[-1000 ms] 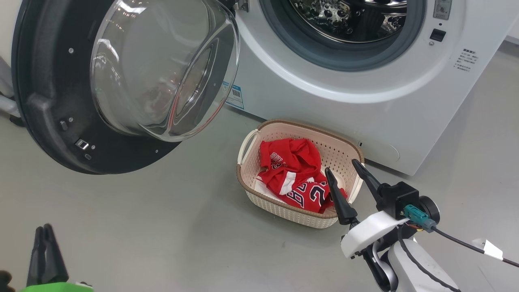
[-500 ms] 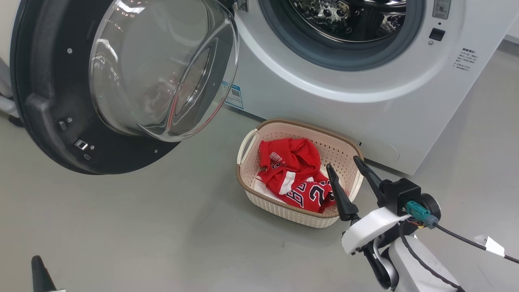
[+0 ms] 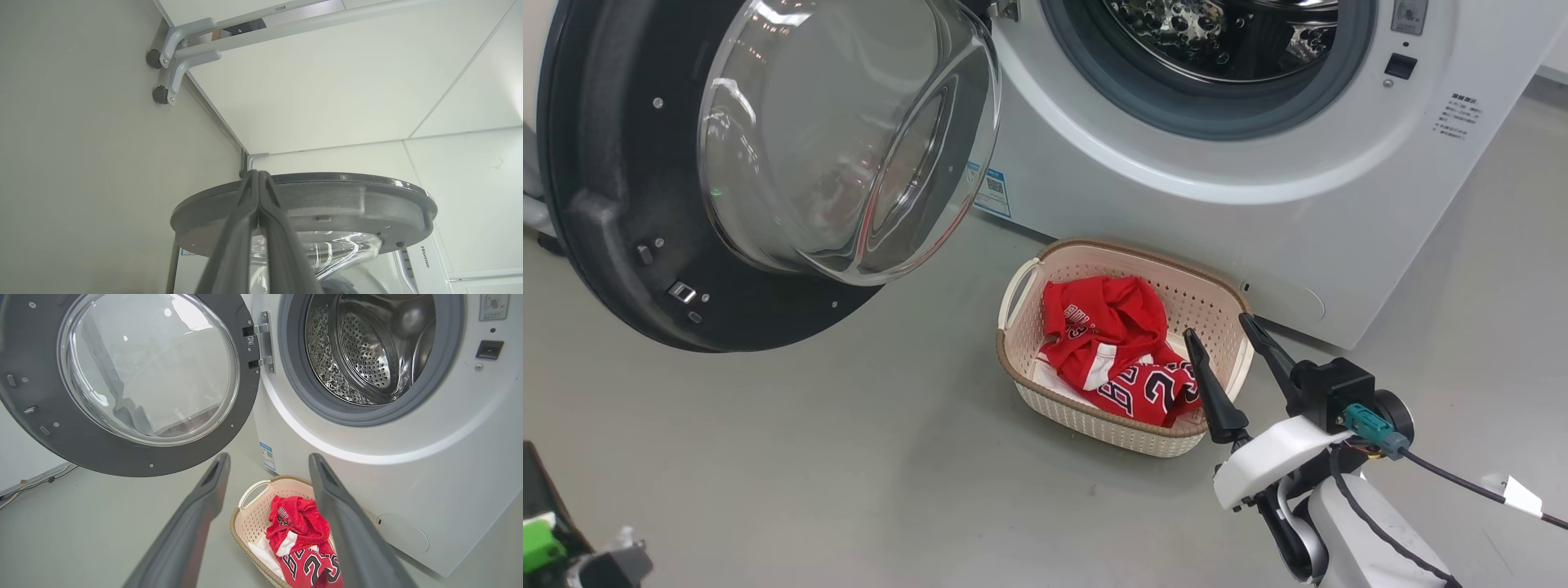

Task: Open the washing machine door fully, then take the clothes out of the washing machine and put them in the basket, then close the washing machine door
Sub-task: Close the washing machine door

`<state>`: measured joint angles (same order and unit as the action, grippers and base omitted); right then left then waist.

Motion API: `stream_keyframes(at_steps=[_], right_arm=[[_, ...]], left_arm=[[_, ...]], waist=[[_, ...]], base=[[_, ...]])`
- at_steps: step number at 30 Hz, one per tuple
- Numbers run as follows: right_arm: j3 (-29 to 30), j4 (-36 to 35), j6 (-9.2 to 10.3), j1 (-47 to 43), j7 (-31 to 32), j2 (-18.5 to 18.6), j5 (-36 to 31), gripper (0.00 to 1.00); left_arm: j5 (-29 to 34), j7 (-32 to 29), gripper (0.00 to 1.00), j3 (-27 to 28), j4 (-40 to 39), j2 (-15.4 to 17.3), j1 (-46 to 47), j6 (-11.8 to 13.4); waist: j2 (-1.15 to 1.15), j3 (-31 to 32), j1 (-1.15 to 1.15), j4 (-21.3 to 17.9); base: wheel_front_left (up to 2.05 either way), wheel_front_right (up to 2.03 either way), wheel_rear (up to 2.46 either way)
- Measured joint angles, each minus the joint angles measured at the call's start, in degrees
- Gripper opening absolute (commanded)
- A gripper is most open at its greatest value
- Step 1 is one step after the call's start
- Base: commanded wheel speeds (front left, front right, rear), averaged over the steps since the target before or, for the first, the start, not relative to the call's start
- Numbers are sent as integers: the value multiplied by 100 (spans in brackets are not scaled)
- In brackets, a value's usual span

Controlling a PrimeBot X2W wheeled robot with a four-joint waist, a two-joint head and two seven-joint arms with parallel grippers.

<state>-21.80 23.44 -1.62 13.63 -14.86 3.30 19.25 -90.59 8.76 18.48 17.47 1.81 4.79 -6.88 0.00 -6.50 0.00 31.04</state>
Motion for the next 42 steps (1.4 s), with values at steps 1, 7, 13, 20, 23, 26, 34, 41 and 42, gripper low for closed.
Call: stream_keyframes(at_steps=[1, 7, 13, 20, 23, 26, 34, 41, 42], right_arm=[[5, 0, 0, 0, 0, 0, 0, 100], [18, 7, 1, -1, 0, 0, 0, 100], [10, 8, 1, -1, 0, 0, 0, 100], [3, 21, 1, -1, 0, 1, 0, 100], [-1, 25, 1, -2, 0, 1, 1, 100], [-3, 36, 1, -4, 0, 1, 46, 100], [-53, 48, 1, -23, 0, 0, 142, 100], [-81, 46, 1, -62, 0, -1, 183, 100], [-82, 46, 1, -82, 0, 0, 185, 100]], left_arm=[[-136, -53, 0, 47, 3, 27, 63, 0], [-213, -265, 0, 194, 123, 428, 471, 0], [-207, -524, 0, 203, 363, 924, 1022, 13], [-215, -831, 0, 145, 660, 1360, 1655, 328], [-215, -916, 0, 127, 838, 1504, 1890, 494], [-215, -999, 0, 105, 1020, 1617, 2120, 610], [-187, -1196, 0, -51, 1450, 1874, 2426, 994], [-143, -1352, 0, -215, 1718, 1938, 2842, 1172], [-142, -1382, 0, -225, 1753, 1938, 2858, 1185]], waist=[[0, -1, 0, -2], [0, -4, 0, -19], [0, -7, 0, -41], [0, -8, 0, -63], [0, -3, 0, -73], [0, 19, 0, -82], [0, 113, 0, -116], [0, 136, 0, -133], [0, 141, 0, -134]], base=[[0, 0, 0], [0, 0, 0], [0, 0, 0], [0, 0, 0], [0, 0, 0], [0, 0, 0], [0, 0, 0], [0, 0, 0], [0, 0, 0]])
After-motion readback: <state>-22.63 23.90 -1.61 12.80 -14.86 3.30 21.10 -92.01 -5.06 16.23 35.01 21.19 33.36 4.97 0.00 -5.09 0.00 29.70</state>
